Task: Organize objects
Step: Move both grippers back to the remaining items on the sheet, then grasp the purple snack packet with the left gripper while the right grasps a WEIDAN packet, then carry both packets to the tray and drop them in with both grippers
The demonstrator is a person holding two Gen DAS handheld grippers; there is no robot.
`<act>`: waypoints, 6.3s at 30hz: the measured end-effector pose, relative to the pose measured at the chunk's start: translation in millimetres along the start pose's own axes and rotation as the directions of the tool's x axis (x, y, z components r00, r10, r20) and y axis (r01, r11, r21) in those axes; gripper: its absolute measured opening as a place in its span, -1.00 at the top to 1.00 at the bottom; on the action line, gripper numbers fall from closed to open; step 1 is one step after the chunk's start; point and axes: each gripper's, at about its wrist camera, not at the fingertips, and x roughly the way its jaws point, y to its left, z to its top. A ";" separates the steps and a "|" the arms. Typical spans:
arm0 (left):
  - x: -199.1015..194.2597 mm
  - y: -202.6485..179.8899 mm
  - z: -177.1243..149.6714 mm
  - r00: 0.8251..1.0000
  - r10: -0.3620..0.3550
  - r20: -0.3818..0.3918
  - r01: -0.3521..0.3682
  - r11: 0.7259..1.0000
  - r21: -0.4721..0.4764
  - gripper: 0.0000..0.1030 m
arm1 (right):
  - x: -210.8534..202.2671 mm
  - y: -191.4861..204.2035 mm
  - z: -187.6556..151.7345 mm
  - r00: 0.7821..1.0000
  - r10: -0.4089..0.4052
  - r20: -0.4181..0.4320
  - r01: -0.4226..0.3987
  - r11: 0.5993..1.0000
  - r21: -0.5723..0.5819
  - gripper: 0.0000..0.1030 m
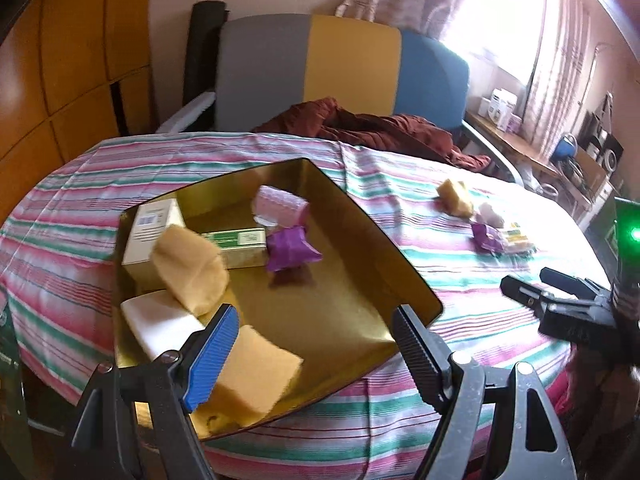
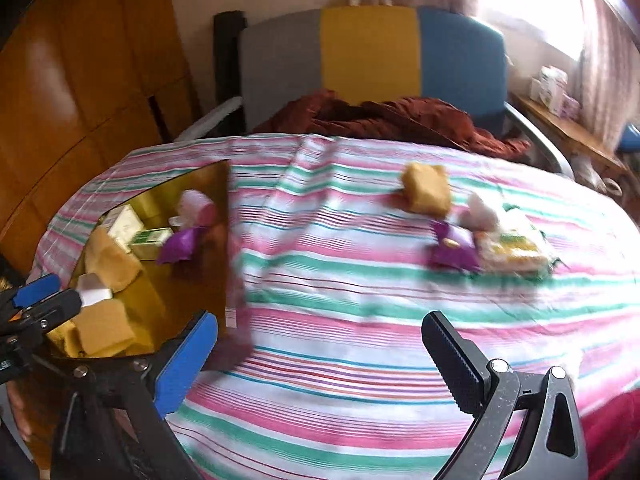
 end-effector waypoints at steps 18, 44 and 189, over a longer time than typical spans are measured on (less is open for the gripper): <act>35.0 -105.6 30.2 0.985 -0.152 -0.087 0.167 0.964 0.206 -0.55 | -47.5 -197.2 6.7 0.974 -0.226 0.011 0.205 0.901 0.382 -0.99; 185.5 -241.8 80.8 0.914 -0.217 -0.341 0.289 0.941 0.175 -0.23 | -39.2 -220.7 3.2 0.983 -0.171 0.058 0.129 0.888 0.441 -0.99; 3.6 125.8 -26.6 1.000 0.012 -0.015 -0.017 0.889 -0.458 0.07 | 48.6 161.8 39.5 0.912 0.319 -0.257 -0.387 0.878 -0.282 -0.31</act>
